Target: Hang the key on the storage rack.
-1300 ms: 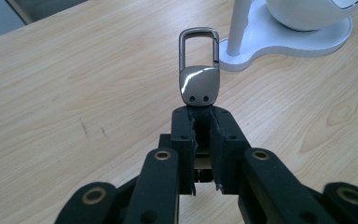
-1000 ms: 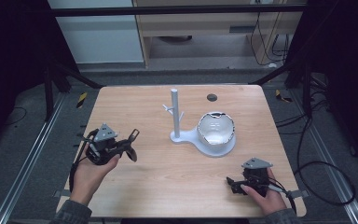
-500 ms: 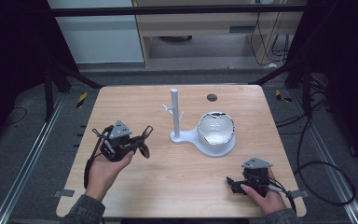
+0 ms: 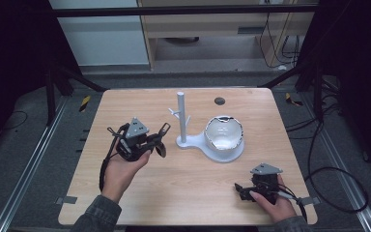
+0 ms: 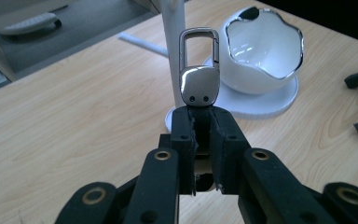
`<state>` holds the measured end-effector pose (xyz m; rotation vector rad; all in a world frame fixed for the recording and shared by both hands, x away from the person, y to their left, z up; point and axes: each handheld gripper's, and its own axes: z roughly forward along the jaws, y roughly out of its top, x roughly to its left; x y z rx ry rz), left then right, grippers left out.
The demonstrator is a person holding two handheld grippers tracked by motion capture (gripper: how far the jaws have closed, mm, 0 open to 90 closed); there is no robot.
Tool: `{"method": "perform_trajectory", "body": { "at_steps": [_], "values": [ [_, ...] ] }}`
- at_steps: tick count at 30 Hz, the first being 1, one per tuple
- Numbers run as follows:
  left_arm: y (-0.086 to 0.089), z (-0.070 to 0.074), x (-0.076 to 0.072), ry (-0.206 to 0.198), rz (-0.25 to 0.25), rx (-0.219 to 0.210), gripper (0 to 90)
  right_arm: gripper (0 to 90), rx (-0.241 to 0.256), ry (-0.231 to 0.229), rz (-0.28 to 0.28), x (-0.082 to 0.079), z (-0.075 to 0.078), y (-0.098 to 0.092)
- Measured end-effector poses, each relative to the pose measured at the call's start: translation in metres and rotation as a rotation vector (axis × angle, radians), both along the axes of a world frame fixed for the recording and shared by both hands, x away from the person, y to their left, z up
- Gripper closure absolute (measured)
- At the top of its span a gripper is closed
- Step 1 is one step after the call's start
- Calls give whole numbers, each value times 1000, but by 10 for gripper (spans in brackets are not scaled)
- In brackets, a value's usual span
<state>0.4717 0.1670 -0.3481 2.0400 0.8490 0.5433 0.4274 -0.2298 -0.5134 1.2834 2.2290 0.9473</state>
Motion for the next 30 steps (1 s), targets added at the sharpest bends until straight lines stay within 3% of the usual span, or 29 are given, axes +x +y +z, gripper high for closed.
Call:
{"method": "perform_trajectory", "body": {
  "at_steps": [15,30],
  "values": [
    [-9,10,9,-47,36,-59,803,4,0,2,0,0,0,0],
    [-16,12,26,-33,56,-59,803,4,-1,2,-1,0,0,0]
  ]
}}
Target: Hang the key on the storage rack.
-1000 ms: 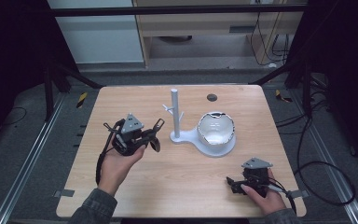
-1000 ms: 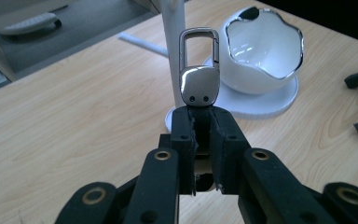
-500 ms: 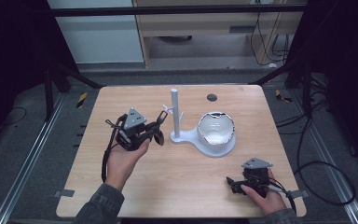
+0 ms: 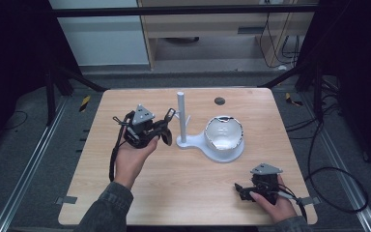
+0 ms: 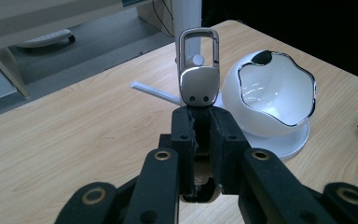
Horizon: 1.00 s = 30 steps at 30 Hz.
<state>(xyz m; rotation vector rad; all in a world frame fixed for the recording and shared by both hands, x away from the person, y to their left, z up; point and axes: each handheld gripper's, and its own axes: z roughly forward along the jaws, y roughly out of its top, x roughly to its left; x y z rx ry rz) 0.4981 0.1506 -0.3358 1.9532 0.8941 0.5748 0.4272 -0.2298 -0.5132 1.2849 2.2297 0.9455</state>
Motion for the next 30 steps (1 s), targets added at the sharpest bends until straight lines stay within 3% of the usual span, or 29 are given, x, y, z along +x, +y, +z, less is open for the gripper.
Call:
{"method": "perform_trajectory", "body": {
  "at_steps": [30],
  "values": [
    [-13,-14,15,11,14,17,801,4,0,0,0,0,0,0]
  ]
}}
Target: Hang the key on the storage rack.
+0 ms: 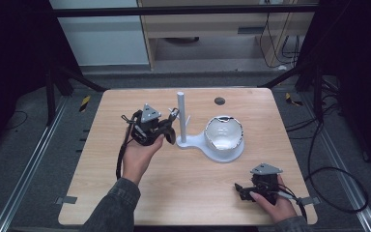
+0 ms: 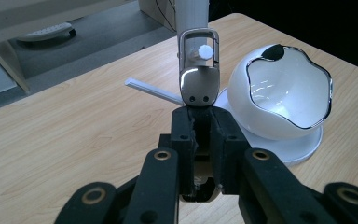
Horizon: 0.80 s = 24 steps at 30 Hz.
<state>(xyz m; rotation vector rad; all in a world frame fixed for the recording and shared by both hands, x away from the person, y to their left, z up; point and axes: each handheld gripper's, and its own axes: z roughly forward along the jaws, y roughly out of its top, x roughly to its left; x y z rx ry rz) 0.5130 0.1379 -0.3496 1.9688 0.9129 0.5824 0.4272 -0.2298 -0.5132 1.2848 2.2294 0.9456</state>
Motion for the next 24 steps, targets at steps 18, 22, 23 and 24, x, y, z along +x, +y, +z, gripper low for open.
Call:
{"method": "perform_trajectory", "body": {
  "at_steps": [18,22,23,24],
  "values": [
    [-7,-6,5,4,4,-1,801,4,1,0,1,0,0,0],
    [-8,-8,6,7,7,-5,801,4,1,0,1,0,0,0],
    [-8,-9,7,8,7,-5,801,4,1,0,1,0,0,0],
    [-8,-9,7,8,9,-5,801,4,1,0,1,0,0,0]
  ]
}}
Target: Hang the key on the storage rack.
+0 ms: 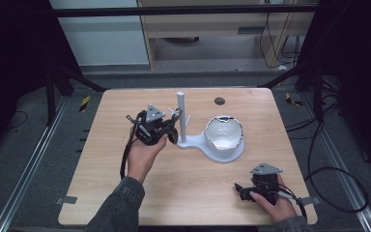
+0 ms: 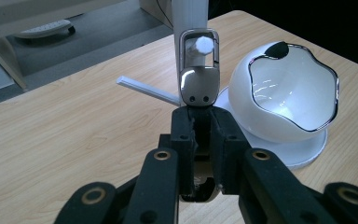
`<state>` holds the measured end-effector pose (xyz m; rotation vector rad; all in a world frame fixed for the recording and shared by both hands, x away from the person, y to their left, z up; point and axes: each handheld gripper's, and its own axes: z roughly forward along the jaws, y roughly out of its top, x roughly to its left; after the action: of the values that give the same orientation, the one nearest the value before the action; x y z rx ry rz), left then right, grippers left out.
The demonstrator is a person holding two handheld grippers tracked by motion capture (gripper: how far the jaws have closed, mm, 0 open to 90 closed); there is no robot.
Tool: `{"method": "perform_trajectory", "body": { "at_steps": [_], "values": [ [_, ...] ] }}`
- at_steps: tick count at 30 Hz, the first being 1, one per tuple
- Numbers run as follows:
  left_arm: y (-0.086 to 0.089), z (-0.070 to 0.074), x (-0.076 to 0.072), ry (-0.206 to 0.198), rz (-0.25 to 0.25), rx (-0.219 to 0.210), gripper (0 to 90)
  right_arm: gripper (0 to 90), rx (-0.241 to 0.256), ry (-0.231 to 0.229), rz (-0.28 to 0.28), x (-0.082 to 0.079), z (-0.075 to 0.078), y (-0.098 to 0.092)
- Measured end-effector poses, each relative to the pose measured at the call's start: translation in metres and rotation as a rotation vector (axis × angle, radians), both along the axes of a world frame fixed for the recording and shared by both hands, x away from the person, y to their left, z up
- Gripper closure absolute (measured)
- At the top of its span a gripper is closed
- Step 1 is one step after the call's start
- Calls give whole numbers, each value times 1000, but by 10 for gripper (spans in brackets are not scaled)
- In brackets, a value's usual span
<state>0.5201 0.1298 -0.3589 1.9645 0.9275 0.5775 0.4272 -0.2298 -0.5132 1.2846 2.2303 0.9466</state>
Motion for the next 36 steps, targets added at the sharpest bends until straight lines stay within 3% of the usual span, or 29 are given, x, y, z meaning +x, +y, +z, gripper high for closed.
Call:
{"method": "perform_trajectory", "body": {
  "at_steps": [36],
  "values": [
    [-5,-16,6,3,9,-25,799,4,-1,-1,0,0,0,0]
  ]
}}
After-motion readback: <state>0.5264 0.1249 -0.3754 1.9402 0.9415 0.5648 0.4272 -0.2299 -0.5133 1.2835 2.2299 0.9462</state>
